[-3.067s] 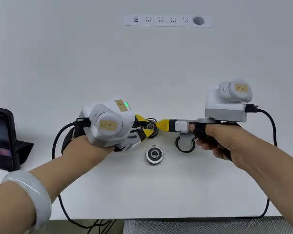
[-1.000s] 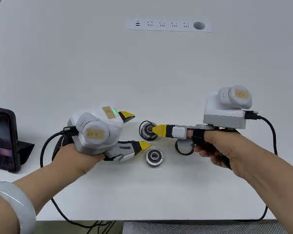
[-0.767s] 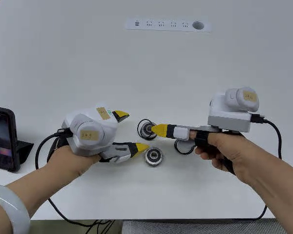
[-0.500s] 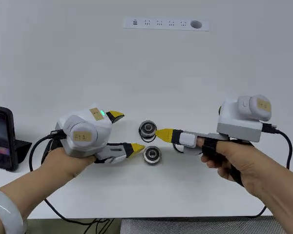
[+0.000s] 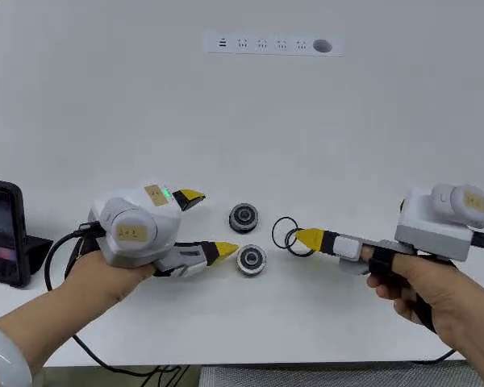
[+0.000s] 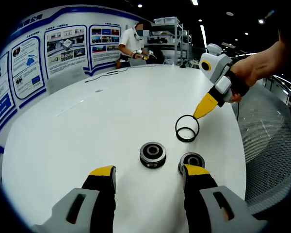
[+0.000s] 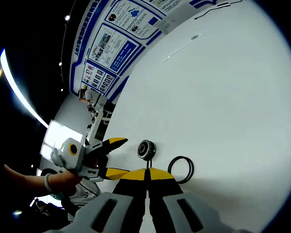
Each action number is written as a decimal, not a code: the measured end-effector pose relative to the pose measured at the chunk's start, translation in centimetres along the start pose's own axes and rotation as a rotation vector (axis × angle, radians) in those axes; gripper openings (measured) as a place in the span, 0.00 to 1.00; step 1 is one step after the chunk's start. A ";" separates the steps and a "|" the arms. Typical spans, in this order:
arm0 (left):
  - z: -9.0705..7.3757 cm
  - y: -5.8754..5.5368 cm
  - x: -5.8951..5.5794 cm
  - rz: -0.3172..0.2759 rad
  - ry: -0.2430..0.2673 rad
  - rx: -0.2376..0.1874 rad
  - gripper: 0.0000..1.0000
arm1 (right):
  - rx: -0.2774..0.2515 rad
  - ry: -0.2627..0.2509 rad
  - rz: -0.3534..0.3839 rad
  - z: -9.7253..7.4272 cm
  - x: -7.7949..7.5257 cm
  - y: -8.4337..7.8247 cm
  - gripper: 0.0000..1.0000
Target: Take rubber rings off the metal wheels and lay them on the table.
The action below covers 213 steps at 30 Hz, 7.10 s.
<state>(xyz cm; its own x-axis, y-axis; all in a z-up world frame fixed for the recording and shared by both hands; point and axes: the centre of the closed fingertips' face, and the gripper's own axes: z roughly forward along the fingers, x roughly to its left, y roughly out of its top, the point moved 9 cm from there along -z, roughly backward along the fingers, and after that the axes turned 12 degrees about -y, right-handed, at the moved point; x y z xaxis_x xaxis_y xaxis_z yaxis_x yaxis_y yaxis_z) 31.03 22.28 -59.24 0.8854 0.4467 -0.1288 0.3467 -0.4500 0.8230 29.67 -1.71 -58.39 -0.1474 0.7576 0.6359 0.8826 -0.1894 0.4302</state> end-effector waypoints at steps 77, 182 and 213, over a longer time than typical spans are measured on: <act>2.4 1.9 0.2 -0.008 -0.041 0.004 0.33 | 0.012 -0.039 -0.245 5.4 1.9 1.9 0.18; 3.6 1.9 0.5 0.041 -0.062 0.088 0.13 | 0.191 0.109 -0.094 7.8 2.8 1.9 0.22; 3.6 1.9 0.5 0.040 -0.060 0.087 0.13 | 0.177 0.068 -0.125 7.6 2.2 2.2 0.09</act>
<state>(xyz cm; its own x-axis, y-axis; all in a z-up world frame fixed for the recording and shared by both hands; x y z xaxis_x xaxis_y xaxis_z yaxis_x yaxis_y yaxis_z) 33.26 18.89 -59.74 0.9151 0.3809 -0.1321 0.3340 -0.5329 0.7774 34.64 4.25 -60.91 -0.2852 0.7230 0.6293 0.9194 0.0207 0.3928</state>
